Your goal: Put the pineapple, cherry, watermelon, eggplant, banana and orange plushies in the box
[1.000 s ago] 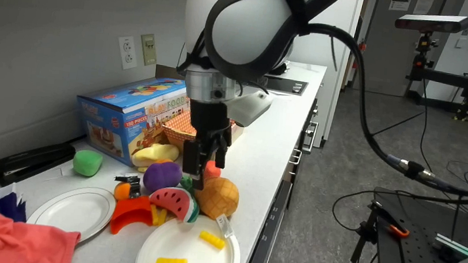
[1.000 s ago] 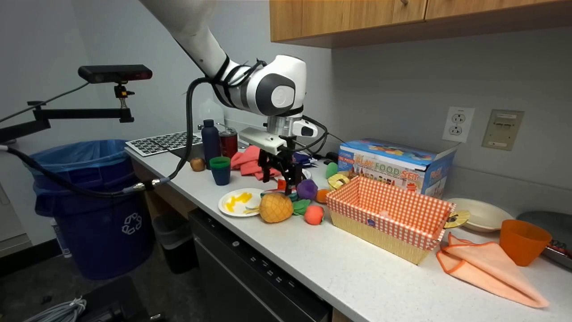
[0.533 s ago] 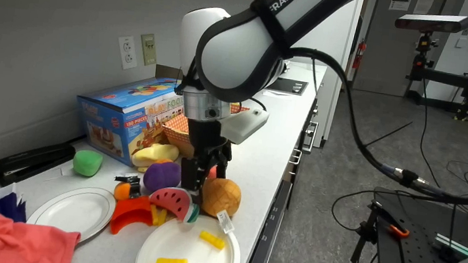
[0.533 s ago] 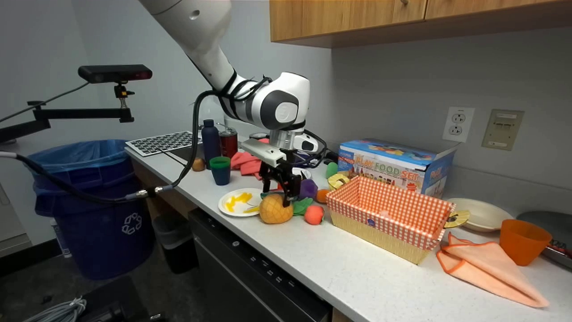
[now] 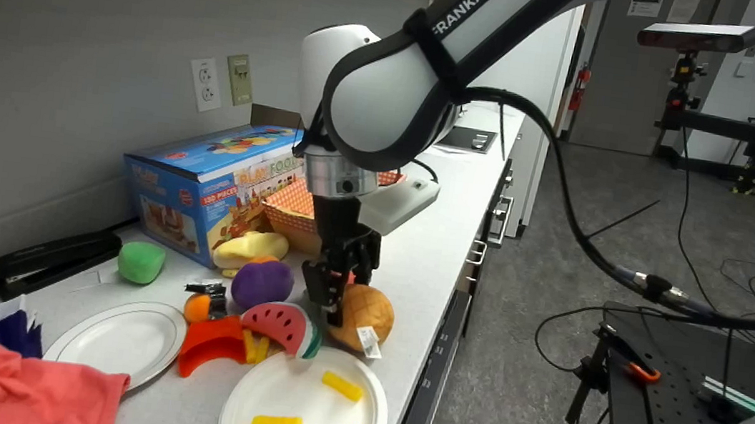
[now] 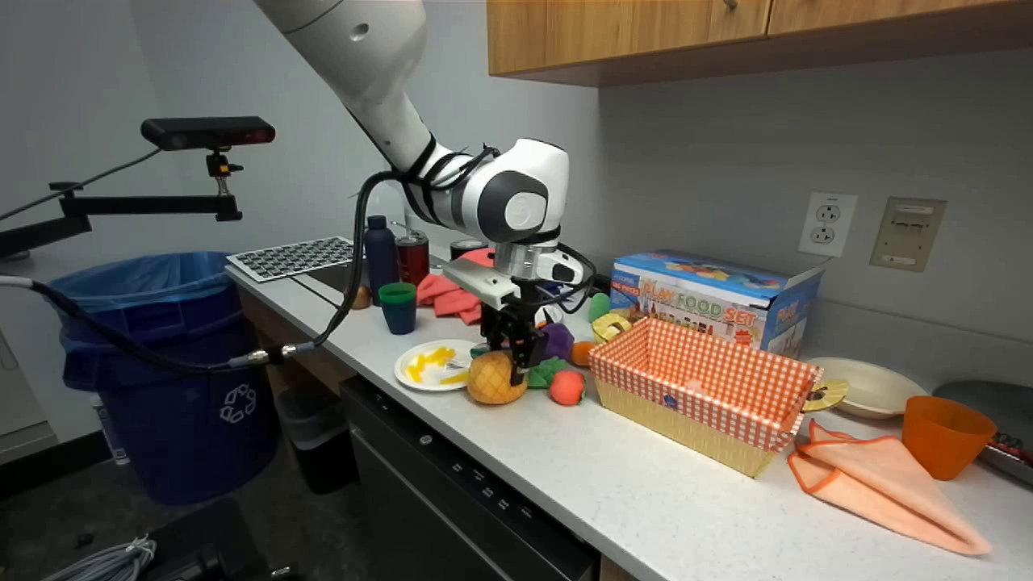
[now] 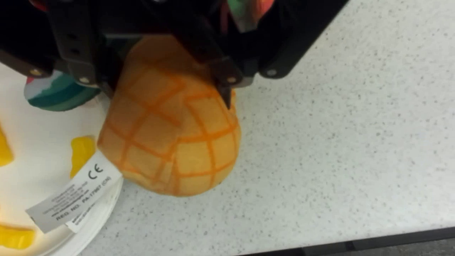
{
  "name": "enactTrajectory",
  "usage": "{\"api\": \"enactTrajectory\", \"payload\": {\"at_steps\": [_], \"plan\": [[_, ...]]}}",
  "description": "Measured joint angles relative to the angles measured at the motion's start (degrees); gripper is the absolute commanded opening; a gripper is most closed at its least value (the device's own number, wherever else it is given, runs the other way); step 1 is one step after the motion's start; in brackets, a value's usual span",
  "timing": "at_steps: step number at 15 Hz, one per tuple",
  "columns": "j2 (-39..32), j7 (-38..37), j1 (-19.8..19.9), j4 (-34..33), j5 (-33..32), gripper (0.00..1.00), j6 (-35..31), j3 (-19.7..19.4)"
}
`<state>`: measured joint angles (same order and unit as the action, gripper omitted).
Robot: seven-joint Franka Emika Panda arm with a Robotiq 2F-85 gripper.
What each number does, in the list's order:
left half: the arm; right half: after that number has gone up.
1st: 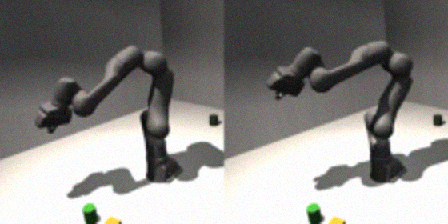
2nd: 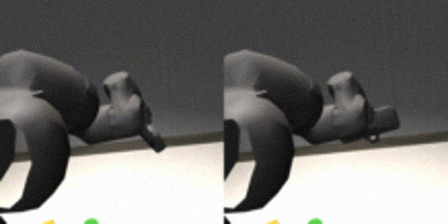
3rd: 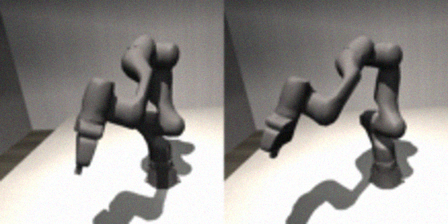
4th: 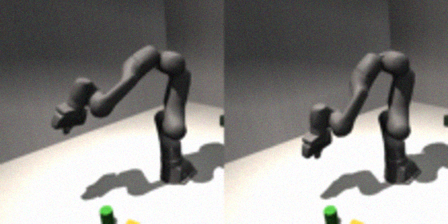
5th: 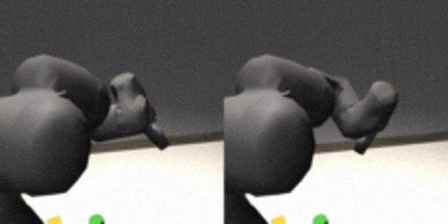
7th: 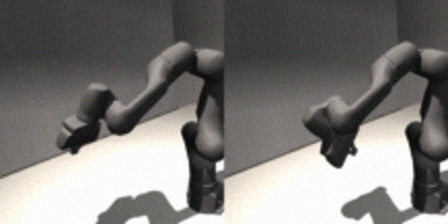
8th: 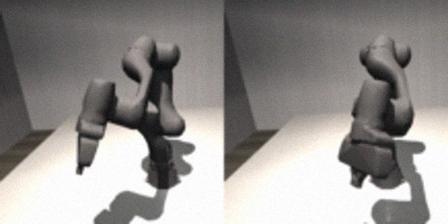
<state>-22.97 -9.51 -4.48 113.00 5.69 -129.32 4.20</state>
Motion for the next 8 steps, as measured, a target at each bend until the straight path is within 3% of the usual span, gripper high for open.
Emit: {"api": "enactTrajectory", "payload": {"at_steps": [4, 8], "plan": [[0.6, -1.0, 0.0, 0.0, 0.0, 0.05, 0.0, -0.4], [5.1, 0.1, 0.0, 0.5, -1.8, 0.03, 2.9, -0.4]]}}
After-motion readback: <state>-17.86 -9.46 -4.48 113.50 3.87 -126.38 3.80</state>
